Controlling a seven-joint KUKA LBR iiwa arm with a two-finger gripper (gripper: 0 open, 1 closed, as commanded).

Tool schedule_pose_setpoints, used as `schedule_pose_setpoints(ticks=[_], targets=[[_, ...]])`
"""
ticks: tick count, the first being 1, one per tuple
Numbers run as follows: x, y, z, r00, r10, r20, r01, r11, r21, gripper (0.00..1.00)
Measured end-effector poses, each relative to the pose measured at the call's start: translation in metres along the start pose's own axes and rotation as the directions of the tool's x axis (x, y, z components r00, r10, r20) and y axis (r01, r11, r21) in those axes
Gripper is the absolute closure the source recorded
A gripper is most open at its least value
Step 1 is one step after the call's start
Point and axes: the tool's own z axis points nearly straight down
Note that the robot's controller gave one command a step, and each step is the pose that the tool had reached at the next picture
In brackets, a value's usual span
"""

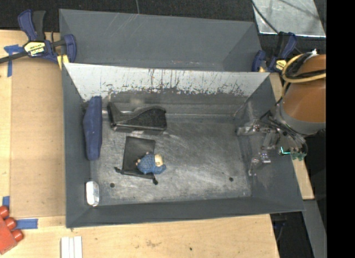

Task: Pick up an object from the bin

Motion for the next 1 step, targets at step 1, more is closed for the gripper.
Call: schedule_pose_setpoints(ticks=[1], targets=[[-0.0336,0.0837,0.0195,0.995,-0.099,0.010,0.099,0.995,-0.003,0.00]])
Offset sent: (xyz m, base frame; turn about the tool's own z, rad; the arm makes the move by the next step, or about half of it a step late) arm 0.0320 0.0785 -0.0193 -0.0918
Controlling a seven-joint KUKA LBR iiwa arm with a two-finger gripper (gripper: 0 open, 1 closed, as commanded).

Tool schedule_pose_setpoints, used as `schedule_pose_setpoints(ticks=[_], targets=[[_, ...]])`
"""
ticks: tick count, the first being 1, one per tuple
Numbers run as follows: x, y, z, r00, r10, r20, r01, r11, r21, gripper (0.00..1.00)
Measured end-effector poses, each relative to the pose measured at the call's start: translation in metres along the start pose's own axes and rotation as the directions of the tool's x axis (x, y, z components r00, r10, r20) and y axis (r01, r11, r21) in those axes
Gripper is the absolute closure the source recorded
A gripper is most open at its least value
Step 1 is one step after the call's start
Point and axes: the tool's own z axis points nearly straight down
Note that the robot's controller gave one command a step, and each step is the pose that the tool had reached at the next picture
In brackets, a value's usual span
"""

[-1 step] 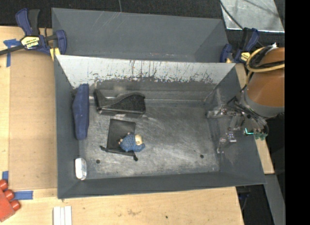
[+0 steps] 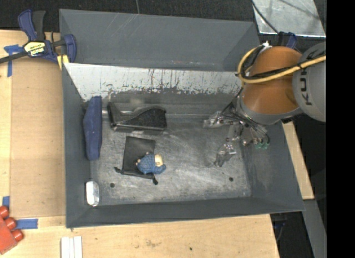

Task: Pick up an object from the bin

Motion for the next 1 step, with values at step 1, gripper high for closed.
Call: schedule_pose_setpoints(ticks=[1], targets=[[-0.0531,0.0522,0.0200,0.992,-0.127,0.001,0.127,0.992,0.002,0.00]])
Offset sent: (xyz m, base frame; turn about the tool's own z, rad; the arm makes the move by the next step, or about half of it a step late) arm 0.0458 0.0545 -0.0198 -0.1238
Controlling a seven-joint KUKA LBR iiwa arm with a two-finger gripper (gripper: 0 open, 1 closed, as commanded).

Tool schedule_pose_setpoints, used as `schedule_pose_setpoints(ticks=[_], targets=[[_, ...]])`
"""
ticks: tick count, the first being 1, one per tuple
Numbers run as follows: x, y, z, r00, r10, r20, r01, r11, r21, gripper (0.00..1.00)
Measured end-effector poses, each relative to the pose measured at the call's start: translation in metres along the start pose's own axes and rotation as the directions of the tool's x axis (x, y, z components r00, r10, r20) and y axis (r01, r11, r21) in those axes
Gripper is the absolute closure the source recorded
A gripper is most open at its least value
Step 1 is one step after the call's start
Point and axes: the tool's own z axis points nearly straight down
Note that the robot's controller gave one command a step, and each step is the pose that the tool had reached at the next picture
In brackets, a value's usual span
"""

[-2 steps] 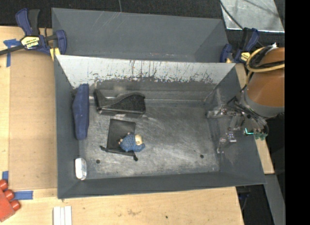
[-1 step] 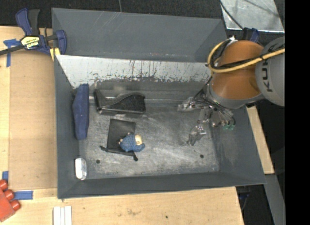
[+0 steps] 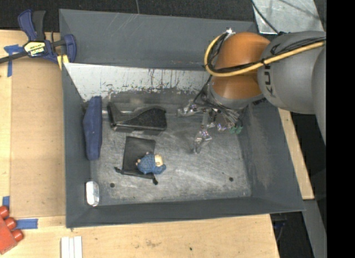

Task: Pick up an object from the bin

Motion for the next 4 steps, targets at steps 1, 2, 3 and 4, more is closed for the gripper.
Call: schedule_pose_setpoints(ticks=[1,2,3,4], targets=[[-0.011,0.062,-0.022,0.998,-0.066,0.001,0.066,0.998,0.001,0.00],[-0.021,0.079,-0.014,0.997,-0.080,-0.003,0.080,0.997,0.007,0.00],[0.054,0.133,-0.101,0.997,-0.083,-0.002,0.083,0.997,-0.001,0.00],[0.062,0.138,-0.017,1.000,-0.009,0.016,0.009,1.000,0.001,0.00]])
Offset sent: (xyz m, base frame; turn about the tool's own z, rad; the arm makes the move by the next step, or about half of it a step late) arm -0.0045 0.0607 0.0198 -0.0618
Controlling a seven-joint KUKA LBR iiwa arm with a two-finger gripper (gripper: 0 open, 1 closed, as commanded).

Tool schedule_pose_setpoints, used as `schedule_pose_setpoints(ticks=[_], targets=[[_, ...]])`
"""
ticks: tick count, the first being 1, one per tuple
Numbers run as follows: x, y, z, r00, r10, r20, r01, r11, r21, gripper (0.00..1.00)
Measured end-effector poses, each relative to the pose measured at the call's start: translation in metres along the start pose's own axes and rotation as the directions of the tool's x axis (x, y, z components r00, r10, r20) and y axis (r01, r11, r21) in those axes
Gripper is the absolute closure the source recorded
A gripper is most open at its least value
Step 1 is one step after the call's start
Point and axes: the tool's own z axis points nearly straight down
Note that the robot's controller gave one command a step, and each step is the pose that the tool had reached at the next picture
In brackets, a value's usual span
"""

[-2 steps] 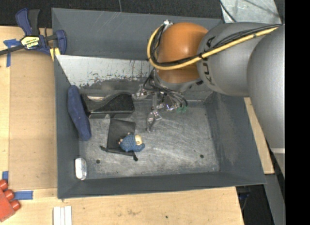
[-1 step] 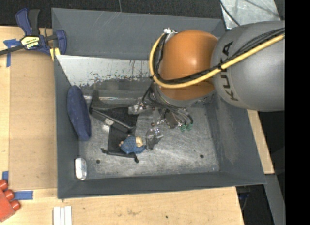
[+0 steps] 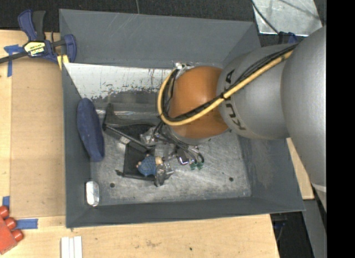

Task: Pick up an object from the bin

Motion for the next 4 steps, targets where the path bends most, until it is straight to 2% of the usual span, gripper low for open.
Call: schedule_pose_setpoints(ticks=[1,2,3,4], targets=[[-0.002,0.001,0.001,1.000,-0.001,0.010,0.001,1.000,-0.002,1.00],[0.009,-0.029,-0.053,0.964,0.266,-0.015,-0.266,0.964,0.005,1.00],[0.001,-0.016,0.002,0.811,0.585,-0.012,-0.585,0.811,0.009,1.00],[-0.008,0.005,-0.076,0.716,0.698,-0.011,-0.698,0.716,0.009,1.00]])
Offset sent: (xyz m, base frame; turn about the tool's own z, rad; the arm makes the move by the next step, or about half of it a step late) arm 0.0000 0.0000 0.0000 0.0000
